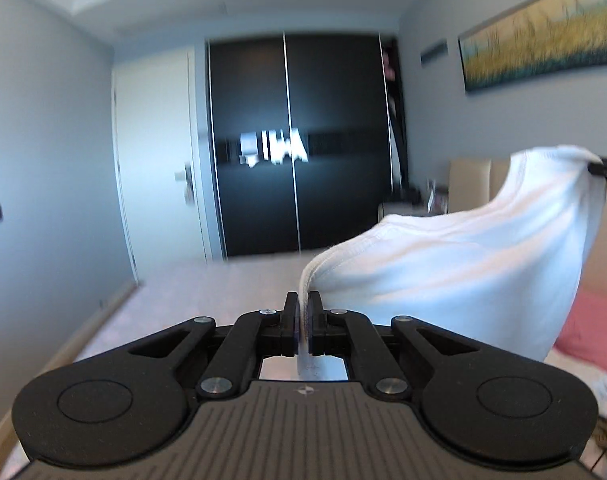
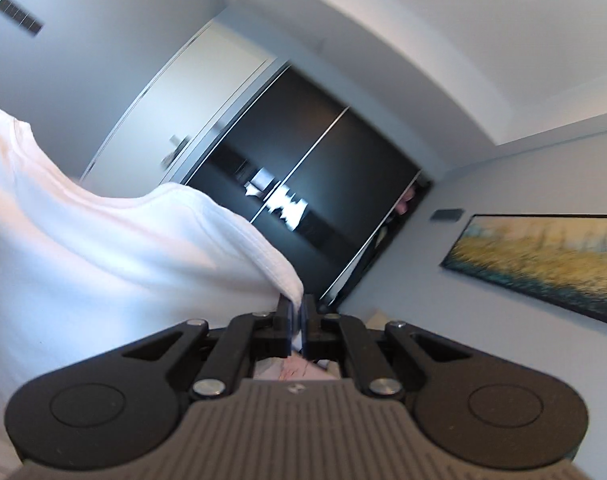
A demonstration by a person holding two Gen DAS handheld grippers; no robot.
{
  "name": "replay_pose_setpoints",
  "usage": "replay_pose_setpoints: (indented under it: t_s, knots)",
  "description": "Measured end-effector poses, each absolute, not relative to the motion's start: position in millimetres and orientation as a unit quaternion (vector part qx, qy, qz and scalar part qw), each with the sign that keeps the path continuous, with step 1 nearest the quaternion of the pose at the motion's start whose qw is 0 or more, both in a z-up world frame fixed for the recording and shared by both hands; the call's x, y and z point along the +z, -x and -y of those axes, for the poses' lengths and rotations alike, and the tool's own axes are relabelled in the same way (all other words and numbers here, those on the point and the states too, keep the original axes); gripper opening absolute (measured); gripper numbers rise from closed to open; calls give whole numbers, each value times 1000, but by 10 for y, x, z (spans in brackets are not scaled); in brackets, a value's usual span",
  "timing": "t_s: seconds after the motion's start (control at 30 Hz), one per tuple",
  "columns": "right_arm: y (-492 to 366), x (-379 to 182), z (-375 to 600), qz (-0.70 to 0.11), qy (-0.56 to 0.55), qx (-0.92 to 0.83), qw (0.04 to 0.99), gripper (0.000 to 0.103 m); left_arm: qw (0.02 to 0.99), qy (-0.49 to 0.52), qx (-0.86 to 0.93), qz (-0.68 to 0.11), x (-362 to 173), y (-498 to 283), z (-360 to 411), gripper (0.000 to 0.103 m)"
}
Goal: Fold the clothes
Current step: 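Lift the white shirt high with both tools and shake it out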
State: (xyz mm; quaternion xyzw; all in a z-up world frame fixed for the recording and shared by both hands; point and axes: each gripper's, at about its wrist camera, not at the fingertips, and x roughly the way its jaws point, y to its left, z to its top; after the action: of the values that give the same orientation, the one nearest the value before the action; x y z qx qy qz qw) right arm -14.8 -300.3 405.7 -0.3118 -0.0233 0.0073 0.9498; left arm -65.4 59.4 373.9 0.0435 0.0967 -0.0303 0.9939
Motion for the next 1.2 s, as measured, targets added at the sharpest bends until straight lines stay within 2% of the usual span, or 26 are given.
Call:
replay_pose_setpoints:
  t_s: [0.13, 0.27, 0.5, 0.7, 0.97, 1.2]
  knots:
    - [457, 4322, 3110, 65, 294, -4, 954, 4, 998, -39, -29, -35, 4139, 972, -585, 2]
    - [684, 4469, 3200, 90, 270, -5, 959, 4, 999, -44, -22, 9, 4299, 1154, -571, 2]
    - [1159, 4460, 3236, 116, 258, 11, 959, 4, 997, -47, -13, 64, 4314, 1470, -683, 2]
    - [1722, 4327, 3339, 133, 204, 54, 968, 5, 992, -58, -6, 109, 4030, 1981, -775, 2]
    - [1932, 4226, 3175, 161, 224, 54, 960, 5, 991, -79, -1, 107, 3964, 2053, -833, 2]
    - [1272, 4010, 3096, 99, 229, 52, 967, 5, 994, -97, 0, 52, 3788, 1386, -990, 2]
